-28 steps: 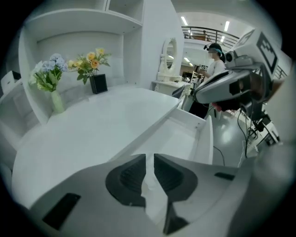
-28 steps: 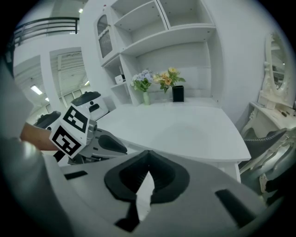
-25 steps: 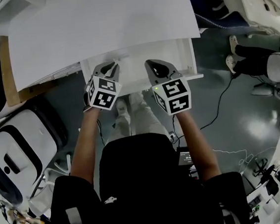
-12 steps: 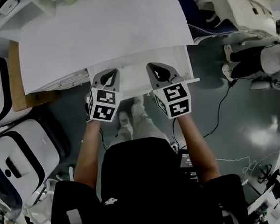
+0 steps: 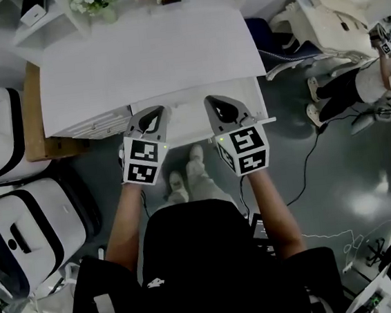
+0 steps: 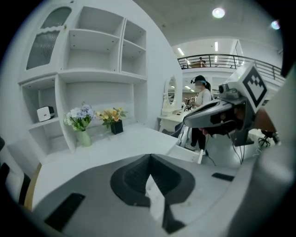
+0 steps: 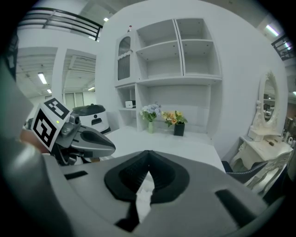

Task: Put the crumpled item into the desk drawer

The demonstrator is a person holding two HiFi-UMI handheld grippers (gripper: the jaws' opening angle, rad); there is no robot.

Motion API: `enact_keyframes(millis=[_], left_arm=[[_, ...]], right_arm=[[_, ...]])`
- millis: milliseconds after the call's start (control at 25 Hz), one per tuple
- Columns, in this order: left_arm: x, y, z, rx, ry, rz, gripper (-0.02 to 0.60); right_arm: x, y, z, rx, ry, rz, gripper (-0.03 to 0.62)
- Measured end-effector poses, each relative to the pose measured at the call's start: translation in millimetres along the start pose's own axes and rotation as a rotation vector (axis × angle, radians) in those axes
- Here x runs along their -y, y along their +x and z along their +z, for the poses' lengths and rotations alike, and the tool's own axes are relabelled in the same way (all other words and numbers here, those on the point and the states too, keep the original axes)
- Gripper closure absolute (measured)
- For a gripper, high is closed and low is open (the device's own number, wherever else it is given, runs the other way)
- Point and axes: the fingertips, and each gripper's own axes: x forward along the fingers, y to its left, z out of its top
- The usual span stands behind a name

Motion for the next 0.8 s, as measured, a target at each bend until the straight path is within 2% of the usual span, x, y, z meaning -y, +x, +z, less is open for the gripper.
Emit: enact_keyframes(millis=[400,800], left_arm=[[-10.0,-66.3,30.8,0.129,-0.040,0.010,0.575],[-19.8,-110.4,52.0,0.211,0.013,0.002,0.575]], right_arm=[[-32.8,-23.0,25.0,0.075,0.028,-0.019,0.599],[-61.7,-38.8,51.9,0.143,-0.010,-0.059,0.599]])
